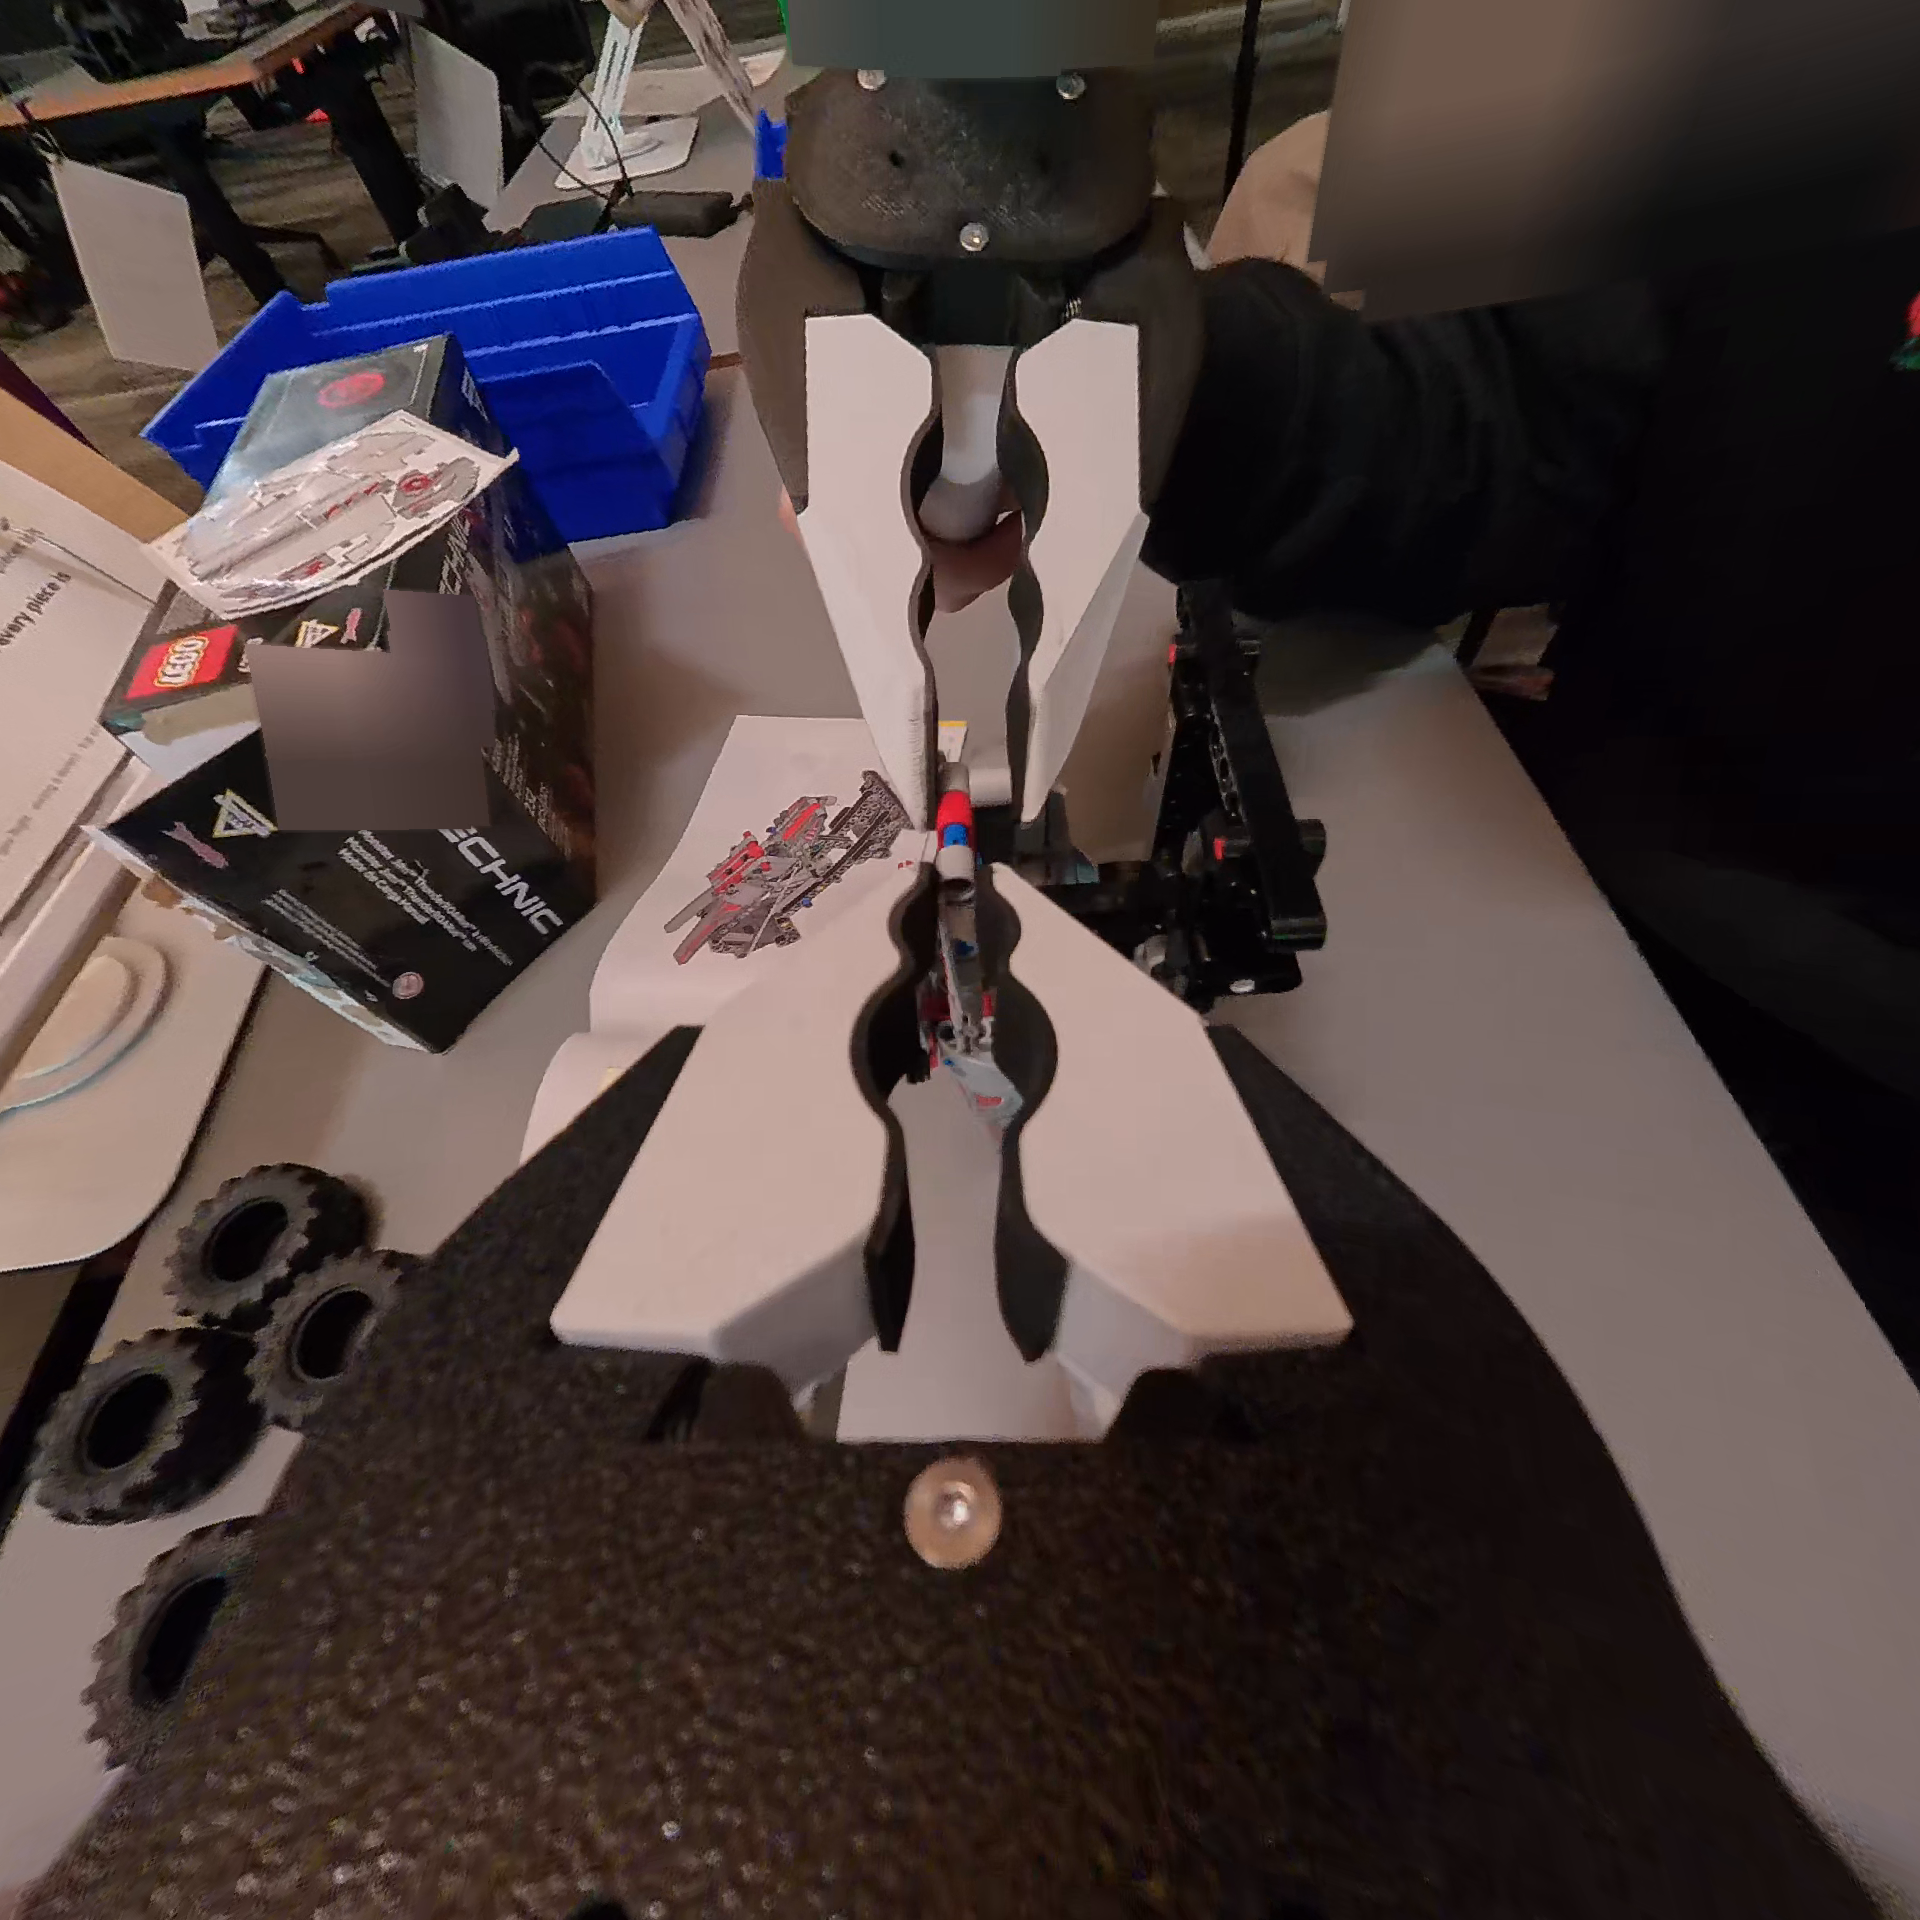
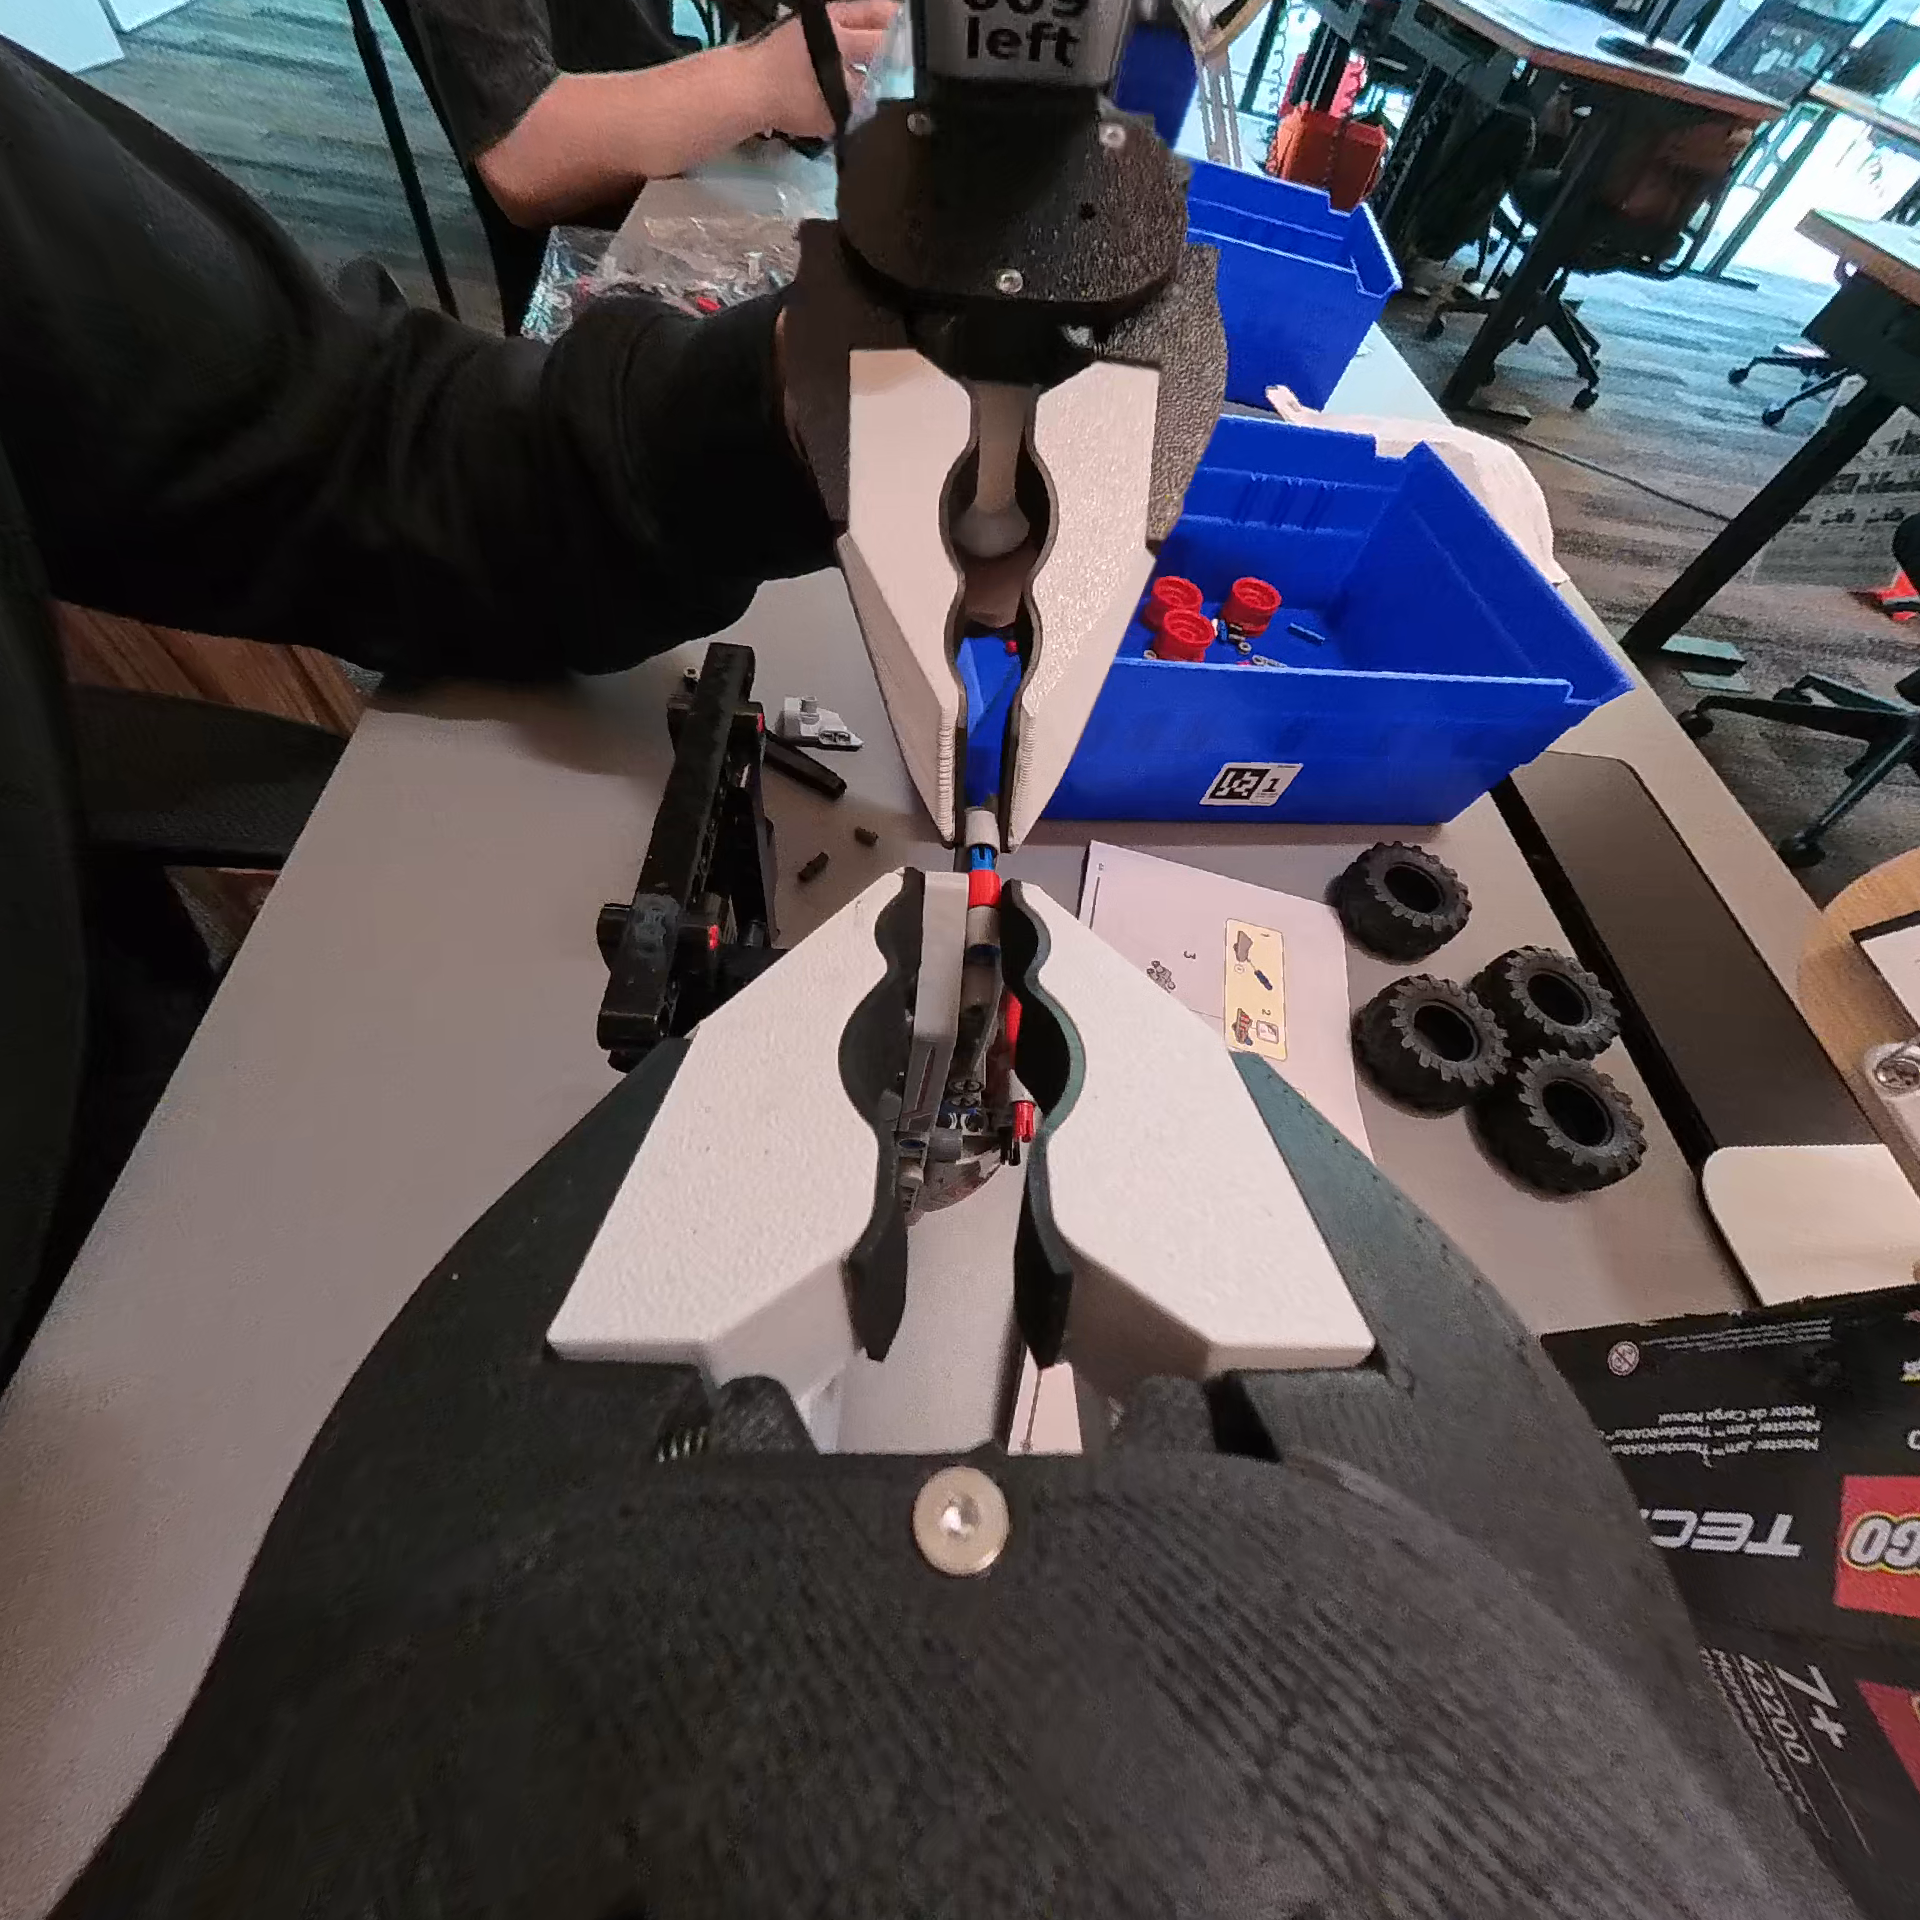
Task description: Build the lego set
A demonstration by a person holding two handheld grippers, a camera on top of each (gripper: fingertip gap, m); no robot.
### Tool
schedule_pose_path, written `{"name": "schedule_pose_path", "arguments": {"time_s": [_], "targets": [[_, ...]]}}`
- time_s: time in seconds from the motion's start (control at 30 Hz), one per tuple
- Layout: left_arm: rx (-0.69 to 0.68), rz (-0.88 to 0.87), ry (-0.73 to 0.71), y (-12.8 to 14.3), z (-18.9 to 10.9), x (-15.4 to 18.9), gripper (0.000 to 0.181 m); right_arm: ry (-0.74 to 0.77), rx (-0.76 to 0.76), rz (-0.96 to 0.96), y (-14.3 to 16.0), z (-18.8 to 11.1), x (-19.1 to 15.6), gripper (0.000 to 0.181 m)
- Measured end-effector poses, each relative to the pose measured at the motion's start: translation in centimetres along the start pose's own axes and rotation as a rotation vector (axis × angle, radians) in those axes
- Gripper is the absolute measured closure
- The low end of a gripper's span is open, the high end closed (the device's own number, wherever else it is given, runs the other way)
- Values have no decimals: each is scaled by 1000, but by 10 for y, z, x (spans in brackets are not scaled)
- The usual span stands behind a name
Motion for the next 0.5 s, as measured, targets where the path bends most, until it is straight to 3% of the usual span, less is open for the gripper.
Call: {"name": "schedule_pose_path", "arguments": {"time_s": [0.27, 0.5], "targets": [[-70, 53, -24, -2, -1, 1, 178, -18, -23, -52, -2, 1, 0, 168], [-39, -161, 43, -3, 0, -5, 178, -13, -18, -47, -1, 1, 3, 168]]}}
Point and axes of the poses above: each gripper's, where its closed fingertips meet, z out along the fingers, y out of its underside, x = y × z across the jaws, the point moved 3 cm from there along -z, back along the fingers, and after that the axes turned 5 degrees about y, right-handed, at the moved point
